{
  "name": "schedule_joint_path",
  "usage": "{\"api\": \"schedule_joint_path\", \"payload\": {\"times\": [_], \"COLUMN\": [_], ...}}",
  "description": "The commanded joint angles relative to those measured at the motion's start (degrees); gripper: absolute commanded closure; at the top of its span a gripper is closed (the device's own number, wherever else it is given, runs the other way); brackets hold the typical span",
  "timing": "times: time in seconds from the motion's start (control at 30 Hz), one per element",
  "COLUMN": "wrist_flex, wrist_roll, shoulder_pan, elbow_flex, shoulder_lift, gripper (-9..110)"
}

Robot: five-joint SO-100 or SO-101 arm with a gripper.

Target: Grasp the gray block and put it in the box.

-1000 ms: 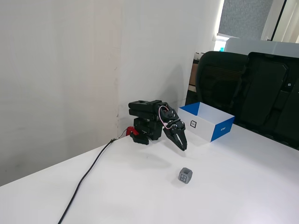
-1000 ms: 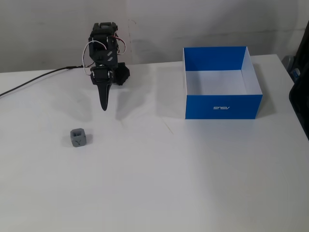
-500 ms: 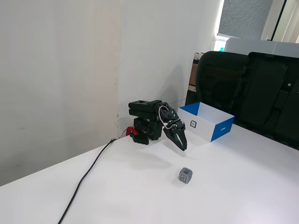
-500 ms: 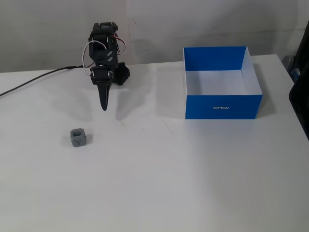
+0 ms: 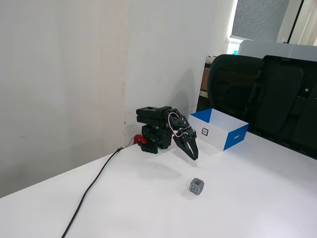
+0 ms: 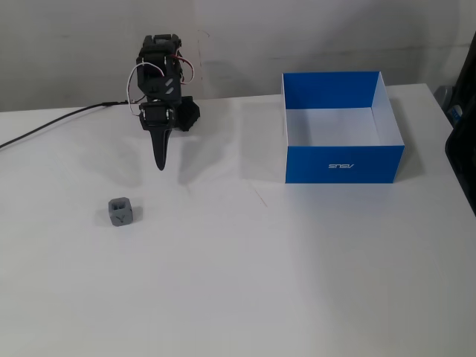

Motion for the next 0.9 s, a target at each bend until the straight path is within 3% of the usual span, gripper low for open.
{"api": "schedule_joint_path", "payload": {"times": [0.0, 0.87], "wrist_flex": [0.3, 0.3], "wrist_roll": [0.4, -0.1], "shoulder_pan": [-0.4, 0.1], "elbow_flex": [3.2, 3.2], "shoulder_lift": [1.0, 1.0], "gripper": [101, 101]}}
